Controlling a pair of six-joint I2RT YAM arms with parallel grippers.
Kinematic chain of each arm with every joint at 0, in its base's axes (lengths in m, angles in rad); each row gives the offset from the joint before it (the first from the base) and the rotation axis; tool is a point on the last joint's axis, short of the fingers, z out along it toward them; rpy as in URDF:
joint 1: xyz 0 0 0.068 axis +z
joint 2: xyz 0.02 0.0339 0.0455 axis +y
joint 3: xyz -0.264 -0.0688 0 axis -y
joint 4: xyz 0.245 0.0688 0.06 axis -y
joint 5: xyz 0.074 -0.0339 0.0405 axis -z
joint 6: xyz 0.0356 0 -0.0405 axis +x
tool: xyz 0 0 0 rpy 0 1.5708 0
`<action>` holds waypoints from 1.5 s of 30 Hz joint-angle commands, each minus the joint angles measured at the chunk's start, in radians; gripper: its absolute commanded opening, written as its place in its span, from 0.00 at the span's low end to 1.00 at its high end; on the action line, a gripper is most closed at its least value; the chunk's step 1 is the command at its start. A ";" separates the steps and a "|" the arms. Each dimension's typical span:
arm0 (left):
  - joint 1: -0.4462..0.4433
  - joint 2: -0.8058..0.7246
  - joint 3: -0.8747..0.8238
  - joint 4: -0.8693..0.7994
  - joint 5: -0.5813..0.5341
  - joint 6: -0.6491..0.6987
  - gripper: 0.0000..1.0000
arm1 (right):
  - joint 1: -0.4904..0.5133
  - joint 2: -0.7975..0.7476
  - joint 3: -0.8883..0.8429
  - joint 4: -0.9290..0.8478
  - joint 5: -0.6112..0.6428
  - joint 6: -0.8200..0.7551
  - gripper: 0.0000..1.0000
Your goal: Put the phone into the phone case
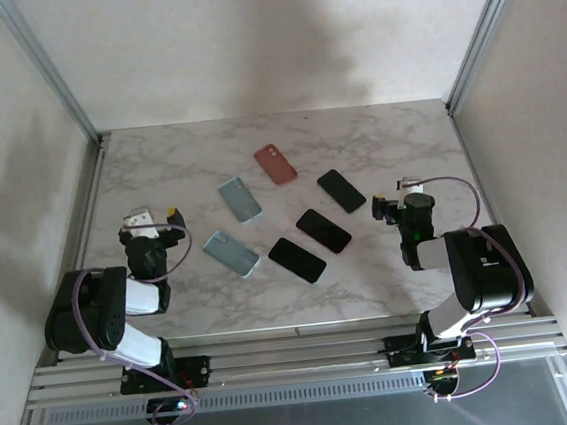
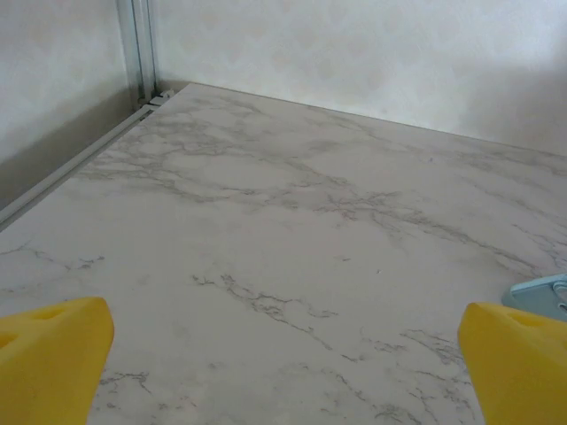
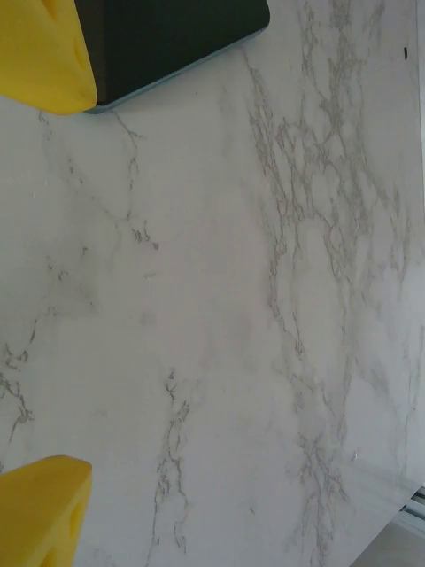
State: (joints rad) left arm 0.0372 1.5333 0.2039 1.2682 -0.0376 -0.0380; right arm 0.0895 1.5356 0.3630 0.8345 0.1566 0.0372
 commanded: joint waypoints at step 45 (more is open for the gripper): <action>-0.195 -0.197 0.459 -0.956 0.007 -0.344 0.55 | 0.532 -0.228 0.505 -1.179 0.071 0.178 0.82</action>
State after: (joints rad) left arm -0.1387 1.3418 0.6353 0.4511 -0.0910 -0.3267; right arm 0.5869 1.3018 0.8448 -0.1783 0.2157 0.1711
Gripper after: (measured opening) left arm 0.553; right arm 0.821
